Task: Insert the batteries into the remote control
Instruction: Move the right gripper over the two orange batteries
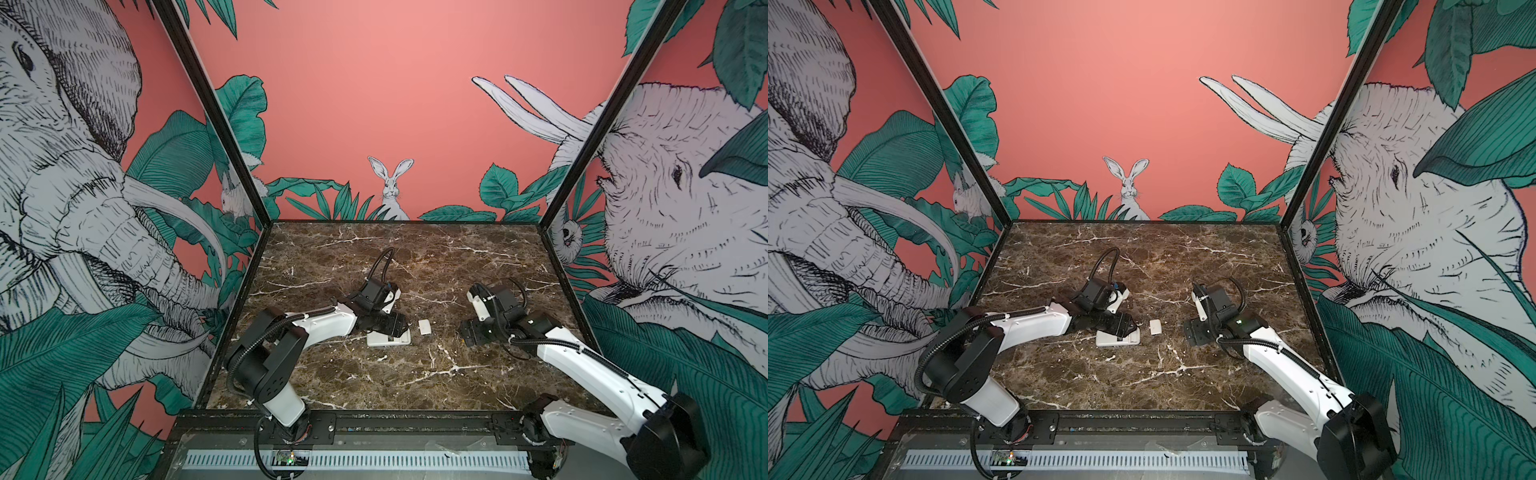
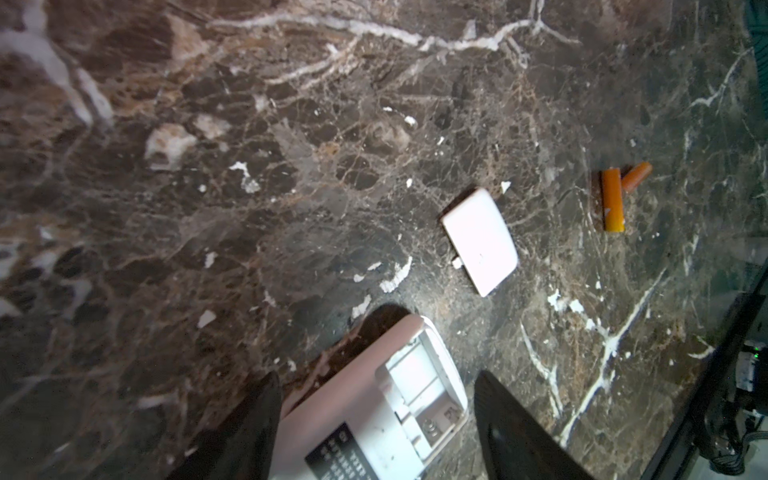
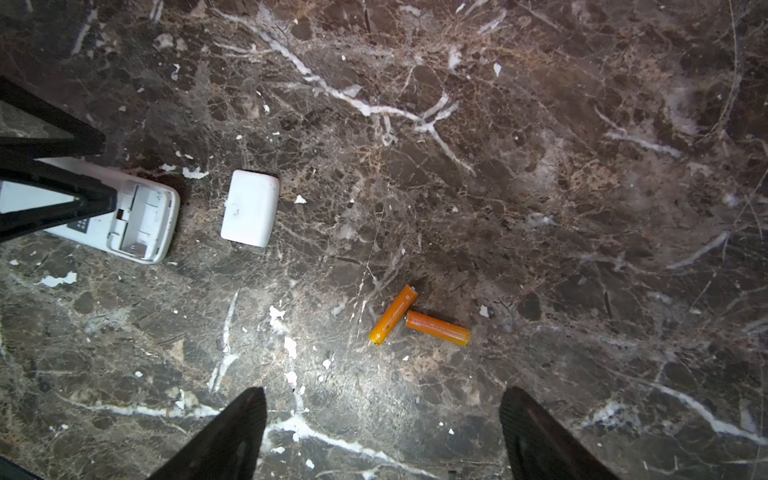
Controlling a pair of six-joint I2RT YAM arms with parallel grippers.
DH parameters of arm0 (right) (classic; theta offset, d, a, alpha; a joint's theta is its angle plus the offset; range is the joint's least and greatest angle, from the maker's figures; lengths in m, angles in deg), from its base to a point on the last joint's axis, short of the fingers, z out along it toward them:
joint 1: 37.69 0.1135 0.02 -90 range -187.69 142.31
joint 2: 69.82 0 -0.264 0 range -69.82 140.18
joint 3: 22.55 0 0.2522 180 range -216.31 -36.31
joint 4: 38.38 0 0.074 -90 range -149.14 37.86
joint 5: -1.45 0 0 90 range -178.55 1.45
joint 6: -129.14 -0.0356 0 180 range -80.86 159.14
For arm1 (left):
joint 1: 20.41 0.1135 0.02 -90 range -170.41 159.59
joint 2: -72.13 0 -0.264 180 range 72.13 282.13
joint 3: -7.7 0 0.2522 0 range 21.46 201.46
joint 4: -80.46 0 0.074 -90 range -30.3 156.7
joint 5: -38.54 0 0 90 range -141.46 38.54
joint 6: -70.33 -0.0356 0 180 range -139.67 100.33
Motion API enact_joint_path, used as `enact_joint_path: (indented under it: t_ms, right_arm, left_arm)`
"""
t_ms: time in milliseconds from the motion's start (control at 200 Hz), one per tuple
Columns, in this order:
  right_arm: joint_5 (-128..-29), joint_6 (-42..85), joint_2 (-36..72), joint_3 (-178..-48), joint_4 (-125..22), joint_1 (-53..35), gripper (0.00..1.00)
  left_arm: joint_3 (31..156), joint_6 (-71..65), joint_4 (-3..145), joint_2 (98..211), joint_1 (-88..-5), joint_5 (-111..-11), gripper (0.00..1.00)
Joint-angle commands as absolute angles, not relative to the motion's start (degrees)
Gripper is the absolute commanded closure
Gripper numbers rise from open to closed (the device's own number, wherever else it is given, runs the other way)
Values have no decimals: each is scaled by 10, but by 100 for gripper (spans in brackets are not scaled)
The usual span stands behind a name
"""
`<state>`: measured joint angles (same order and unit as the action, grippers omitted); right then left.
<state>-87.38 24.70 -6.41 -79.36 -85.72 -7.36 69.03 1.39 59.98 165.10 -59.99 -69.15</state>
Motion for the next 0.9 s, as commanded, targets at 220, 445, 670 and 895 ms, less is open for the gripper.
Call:
enact_joint_path:
  t_ms: [220, 445, 670, 895]
  right_arm:
    - [-885, 263, -42, -813, -852, -74, 13]
    - [-887, 259, -32, -829, -866, -74, 13]
    - [-903, 257, -34, -842, -892, -75, 13]
    - [-904, 241, -8, -842, -899, -75, 15]
  left_arm:
    - [666, 17, 635, 1650, -623, -728, 27]
    - [655, 13, 650, 1657, -626, -728, 27]
    - [659, -1, 649, 1630, -626, -728, 27]
    - [646, -17, 670, 1565, -625, -734, 27]
